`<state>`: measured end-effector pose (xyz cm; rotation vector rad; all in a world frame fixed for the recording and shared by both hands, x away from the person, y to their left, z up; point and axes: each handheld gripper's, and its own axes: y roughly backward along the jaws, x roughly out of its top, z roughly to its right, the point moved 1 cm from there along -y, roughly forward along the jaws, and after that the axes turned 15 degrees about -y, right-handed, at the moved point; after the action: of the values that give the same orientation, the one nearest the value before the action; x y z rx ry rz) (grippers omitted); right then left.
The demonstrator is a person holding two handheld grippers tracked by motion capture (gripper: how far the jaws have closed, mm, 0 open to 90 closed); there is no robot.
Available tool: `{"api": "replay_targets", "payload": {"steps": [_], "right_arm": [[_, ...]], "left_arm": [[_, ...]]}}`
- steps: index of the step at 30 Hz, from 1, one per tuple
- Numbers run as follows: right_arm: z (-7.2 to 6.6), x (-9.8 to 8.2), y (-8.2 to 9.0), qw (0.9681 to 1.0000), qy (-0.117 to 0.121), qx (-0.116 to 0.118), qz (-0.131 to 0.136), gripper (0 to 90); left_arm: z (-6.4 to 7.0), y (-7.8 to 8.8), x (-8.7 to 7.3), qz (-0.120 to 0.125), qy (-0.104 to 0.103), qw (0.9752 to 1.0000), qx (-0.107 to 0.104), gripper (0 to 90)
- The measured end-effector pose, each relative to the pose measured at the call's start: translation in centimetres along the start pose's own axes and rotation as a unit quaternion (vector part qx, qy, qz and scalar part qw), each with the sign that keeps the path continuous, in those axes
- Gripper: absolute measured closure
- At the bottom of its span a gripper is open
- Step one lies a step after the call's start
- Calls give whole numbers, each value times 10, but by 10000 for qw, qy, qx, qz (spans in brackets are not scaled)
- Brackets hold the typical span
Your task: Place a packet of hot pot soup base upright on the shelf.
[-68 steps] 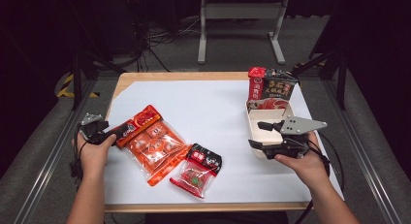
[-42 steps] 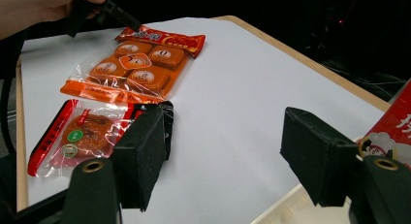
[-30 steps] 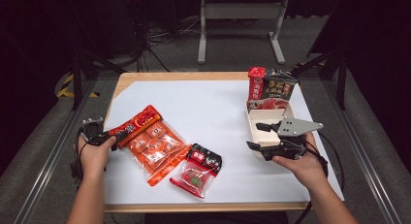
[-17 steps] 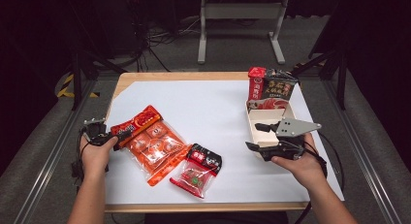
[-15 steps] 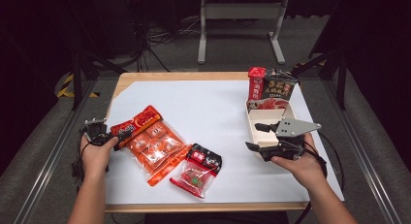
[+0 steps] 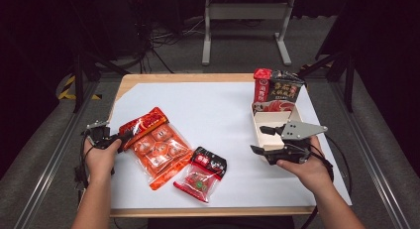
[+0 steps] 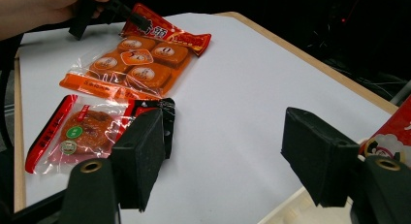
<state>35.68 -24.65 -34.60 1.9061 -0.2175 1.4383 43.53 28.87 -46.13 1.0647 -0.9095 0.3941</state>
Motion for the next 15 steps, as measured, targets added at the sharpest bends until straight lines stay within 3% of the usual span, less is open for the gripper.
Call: {"api": "replay_targets", "payload": {"steps": [2, 5, 7, 15], "right_arm": [[0, 0, 0, 10000, -3, 8, 2, 323], [0, 0, 0, 10000, 15, 15, -2, 323], [0, 0, -1, 10000, 15, 17, 4, 323], [0, 0, 0, 10000, -9, 11, -5, 323]], "left_arm": [[0, -1, -1, -23, -21, 10000, 25, 714], [1, -5, -3, -147, 22, 9997, -209, 784], [2, -7, -3, -271, -56, 9995, -170, 831], [2, -5, -3, -234, -92, 9997, -76, 895]]}}
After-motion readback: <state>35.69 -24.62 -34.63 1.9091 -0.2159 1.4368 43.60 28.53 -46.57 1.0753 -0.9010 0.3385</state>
